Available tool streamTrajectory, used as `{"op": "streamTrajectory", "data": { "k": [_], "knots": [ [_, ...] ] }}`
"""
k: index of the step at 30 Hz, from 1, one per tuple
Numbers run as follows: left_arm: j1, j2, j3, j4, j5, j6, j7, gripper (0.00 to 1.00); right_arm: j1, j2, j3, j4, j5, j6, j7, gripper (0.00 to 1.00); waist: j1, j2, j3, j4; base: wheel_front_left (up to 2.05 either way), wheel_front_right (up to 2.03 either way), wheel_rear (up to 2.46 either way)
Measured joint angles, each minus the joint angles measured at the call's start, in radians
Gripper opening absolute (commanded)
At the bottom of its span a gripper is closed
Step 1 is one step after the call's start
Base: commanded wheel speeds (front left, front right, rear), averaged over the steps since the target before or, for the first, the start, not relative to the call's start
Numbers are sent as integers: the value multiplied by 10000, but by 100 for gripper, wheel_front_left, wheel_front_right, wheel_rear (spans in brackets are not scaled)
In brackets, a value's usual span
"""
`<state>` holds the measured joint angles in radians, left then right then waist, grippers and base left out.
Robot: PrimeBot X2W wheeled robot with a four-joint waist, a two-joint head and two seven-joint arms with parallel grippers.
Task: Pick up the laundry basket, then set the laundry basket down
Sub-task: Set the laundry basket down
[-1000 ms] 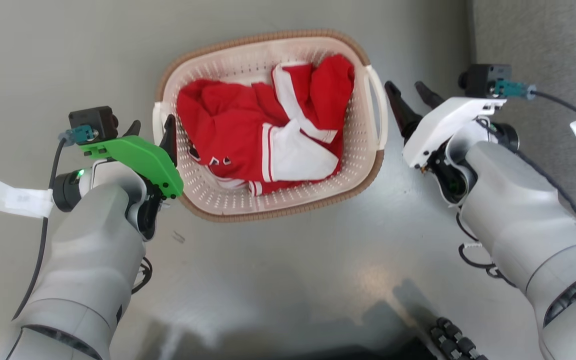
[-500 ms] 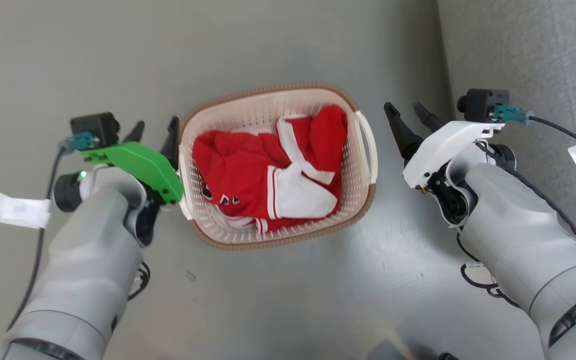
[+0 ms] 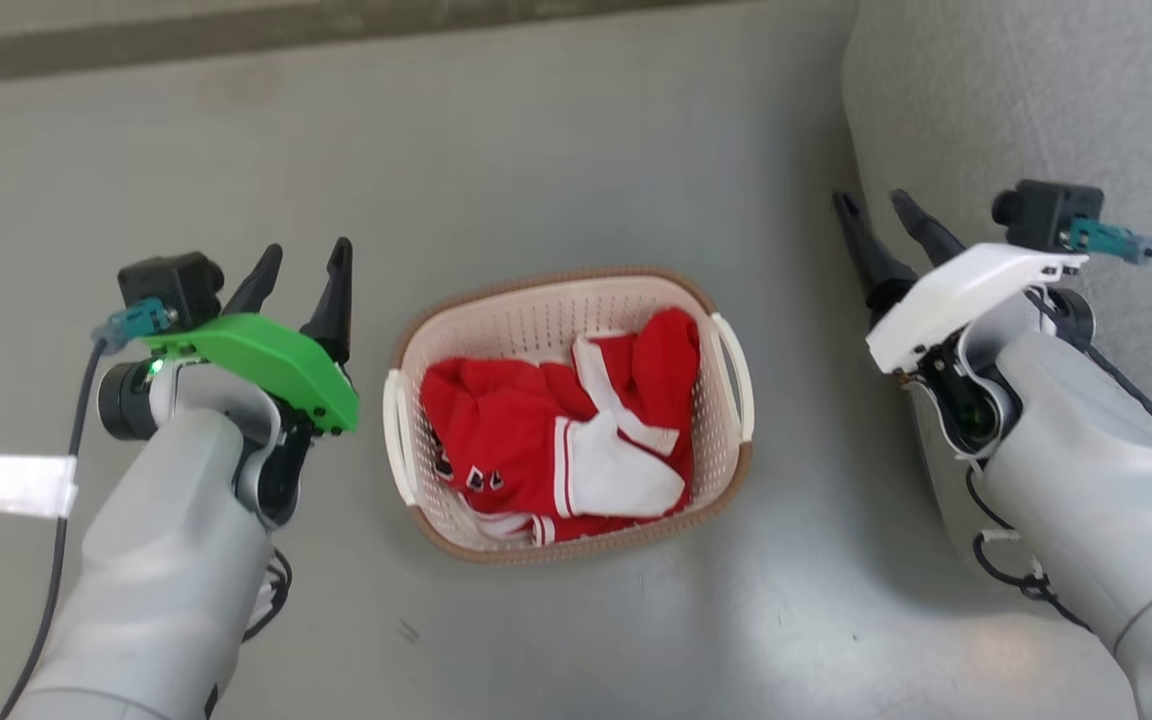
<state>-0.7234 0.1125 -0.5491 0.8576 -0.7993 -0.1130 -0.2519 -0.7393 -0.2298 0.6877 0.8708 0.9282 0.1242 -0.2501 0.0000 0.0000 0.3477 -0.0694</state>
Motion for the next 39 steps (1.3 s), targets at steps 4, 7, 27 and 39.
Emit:
{"op": "streamTrajectory", "data": {
  "k": [4,7,27,39],
  "knots": [
    [536,67,401,-711,399,136,0,100,500,-15,-562,-617,-357,-94,0,100,0,0,-515,59,0,0,0],
    [858,102,654,-1072,619,267,0,100,724,-12,-848,-976,-598,-138,0,100,0,0,-769,83,0,0,0],
    [3872,48,2303,-4255,2205,738,-2,100,3410,-63,-2650,-4220,-3243,-1175,-4,100,0,0,-2673,160,0,0,0],
    [5123,-244,2796,-5507,2836,796,-2,100,4766,148,-3225,-5442,-4050,-1544,-4,100,0,0,-3011,196,0,0,0]
  ]
}}
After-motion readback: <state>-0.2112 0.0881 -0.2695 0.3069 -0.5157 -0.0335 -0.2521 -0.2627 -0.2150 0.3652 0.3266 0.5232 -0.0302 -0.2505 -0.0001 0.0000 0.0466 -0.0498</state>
